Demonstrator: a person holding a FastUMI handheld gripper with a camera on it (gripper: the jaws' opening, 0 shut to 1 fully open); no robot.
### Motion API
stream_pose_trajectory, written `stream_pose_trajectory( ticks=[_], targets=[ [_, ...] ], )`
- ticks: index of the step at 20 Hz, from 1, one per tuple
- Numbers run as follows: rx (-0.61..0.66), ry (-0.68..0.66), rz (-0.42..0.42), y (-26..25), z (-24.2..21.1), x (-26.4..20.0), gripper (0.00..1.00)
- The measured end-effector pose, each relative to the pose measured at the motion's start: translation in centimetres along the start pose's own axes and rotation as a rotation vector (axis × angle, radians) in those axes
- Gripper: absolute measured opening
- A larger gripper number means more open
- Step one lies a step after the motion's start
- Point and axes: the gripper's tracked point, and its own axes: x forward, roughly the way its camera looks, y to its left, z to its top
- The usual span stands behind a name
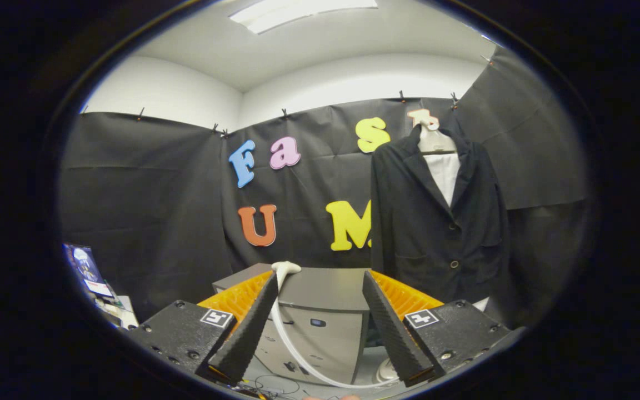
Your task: Iron the clothes twice with a garment steamer, once on the left side and once on the right side.
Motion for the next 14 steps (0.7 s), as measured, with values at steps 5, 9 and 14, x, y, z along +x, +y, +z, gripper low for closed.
stream_pose_trajectory(
  ticks=[5, 9, 14],
  targets=[
    [0.03, 0.079, 0.037, 4.8, -1.8, 4.4, 0.97],
    [0.009, 0.18, 0.064, 8.1, -4.3, 9.2, 0.97],
    [-0.011, 0.28, 0.162, 11.6, -6.9, 17.9, 0.97]
  ],
)
